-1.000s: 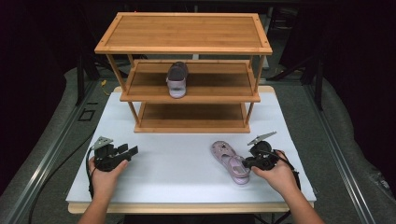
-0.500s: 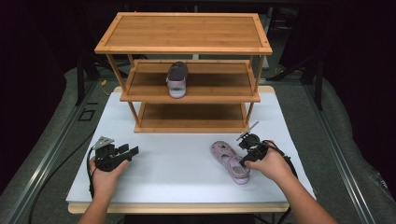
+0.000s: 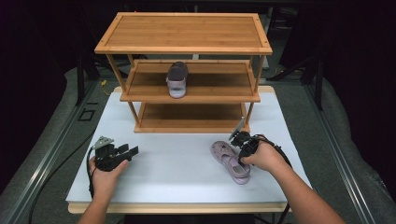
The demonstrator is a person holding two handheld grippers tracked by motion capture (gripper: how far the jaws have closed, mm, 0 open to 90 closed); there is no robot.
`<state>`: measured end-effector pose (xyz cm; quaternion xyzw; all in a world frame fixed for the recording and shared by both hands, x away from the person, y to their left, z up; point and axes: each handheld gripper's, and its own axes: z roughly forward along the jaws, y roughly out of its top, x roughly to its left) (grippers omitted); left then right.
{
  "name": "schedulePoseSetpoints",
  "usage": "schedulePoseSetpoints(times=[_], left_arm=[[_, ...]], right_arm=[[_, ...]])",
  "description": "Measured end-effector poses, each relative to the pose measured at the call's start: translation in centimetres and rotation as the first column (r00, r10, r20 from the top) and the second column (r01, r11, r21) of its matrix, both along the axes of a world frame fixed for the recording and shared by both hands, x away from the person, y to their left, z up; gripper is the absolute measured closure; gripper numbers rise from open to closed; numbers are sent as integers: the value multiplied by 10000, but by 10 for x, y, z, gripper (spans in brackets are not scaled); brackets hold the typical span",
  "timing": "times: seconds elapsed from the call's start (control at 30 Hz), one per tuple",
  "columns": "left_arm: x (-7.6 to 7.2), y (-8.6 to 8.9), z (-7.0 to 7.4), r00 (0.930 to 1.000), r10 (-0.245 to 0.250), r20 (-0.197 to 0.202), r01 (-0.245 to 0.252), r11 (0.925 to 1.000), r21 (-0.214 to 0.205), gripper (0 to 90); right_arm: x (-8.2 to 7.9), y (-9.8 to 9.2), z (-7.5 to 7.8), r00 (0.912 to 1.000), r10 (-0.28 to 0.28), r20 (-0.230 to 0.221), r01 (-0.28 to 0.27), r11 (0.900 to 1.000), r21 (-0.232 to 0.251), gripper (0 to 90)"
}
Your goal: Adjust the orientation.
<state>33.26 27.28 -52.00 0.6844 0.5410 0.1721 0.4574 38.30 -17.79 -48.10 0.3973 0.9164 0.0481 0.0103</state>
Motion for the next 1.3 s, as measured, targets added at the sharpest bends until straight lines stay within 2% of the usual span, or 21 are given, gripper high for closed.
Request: schedulePoseSetpoints(times=[0.03,0.13,0.17,0.23,0.57,0.63,0.67,0.73,0.9,0.93,0.97,1.17,1.2,1.3], left_arm=[[0,0,0,10000,-3,0,3,10000,2,470],[0,0,0,10000,-1,6,1,10000,-4,470],[0,0,0,10000,-6,1,6,10000,2,470],[0,0,0,10000,1,-15,-1,10000,-20,470],[0,1,-1,10000,43,8,-43,10000,-33,470],[0,1,-1,10000,40,-1,-40,10000,-29,470],[0,1,-1,10000,40,-1,-40,10000,-29,470],[0,1,0,10000,46,3,-46,10000,-32,470],[0,1,0,10000,47,4,-47,10000,-46,470],[0,1,-1,10000,55,10,-55,10000,-44,470],[0,2,0,10000,41,1,-41,10000,-42,470],[0,2,0,10000,85,29,-84,9999,-76,470],[0,3,0,9999,106,39,-106,9999,-84,470],[0,3,0,9999,118,33,-118,9999,-83,471]], right_arm=[[1,0,1,9998,-12,-220,10,10000,-67,774],[2,-1,-1,9999,-44,-117,43,9999,-99,783],[3,-1,0,9995,-8,-314,2,9998,-218,782],[3,-2,0,9994,-12,-337,5,9998,-220,789],[3,-1,-2,9998,-101,-178,99,9999,-110,830],[3,-1,0,9994,-59,-329,54,9998,-170,831],[3,-2,-1,9998,-128,-183,128,9999,-7,832],[3,-2,-1,9997,-124,-203,128,9997,183,834],[1,-2,2,9998,-185,-61,186,9996,207,835],[2,-2,4,9997,-135,-205,139,9998,152,836],[1,-3,3,9998,-193,21,192,9993,328,836],[-1,-3,7,9990,-404,185,388,9961,797,836],[-3,-4,7,9984,-505,241,473,9917,1192,836],[-7,-4,8,9976,-412,552,326,9884,1482,836]])
